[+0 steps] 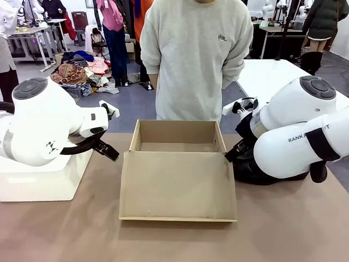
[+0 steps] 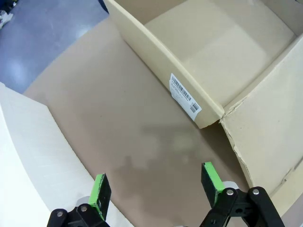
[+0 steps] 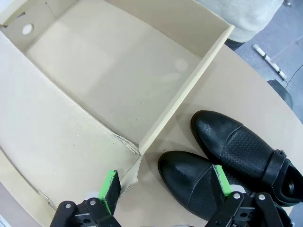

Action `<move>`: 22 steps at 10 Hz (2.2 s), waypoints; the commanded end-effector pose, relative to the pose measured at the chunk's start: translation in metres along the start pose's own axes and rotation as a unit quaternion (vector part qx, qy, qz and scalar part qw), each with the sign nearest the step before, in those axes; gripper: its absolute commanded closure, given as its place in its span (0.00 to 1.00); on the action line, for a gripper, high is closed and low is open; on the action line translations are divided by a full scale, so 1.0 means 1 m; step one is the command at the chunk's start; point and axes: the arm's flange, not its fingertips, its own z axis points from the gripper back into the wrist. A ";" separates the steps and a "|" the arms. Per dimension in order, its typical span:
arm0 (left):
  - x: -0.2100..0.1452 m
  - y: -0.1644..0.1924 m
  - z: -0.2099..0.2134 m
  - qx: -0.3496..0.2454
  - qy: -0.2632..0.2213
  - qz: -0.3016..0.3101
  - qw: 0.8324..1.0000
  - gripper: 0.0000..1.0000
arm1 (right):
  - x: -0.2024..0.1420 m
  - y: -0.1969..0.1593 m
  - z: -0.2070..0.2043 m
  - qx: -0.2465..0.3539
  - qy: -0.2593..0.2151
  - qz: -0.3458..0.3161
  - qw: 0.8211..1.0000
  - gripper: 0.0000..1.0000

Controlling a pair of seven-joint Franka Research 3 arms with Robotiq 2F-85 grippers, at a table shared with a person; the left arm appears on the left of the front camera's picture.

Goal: Pack the shoes into the box.
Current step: Place one shoe of the Shoes into the Shoes Box.

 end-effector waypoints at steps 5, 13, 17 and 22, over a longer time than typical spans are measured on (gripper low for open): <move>0.000 0.001 0.000 0.000 0.000 0.001 1.000 0.00 | 0.000 0.000 0.000 0.000 0.000 0.000 1.000 0.00; 0.025 -0.012 0.091 0.034 -0.022 -0.050 0.998 0.00 | 0.032 -0.012 0.084 0.020 -0.027 0.002 0.999 0.00; 0.031 -0.023 0.148 0.047 -0.045 -0.076 0.995 0.00 | 0.038 -0.011 0.125 0.021 -0.044 0.028 0.998 0.00; 0.032 0.002 0.185 -0.006 -0.071 -0.155 0.985 0.00 | 0.032 -0.021 0.151 0.105 -0.095 0.089 0.986 0.00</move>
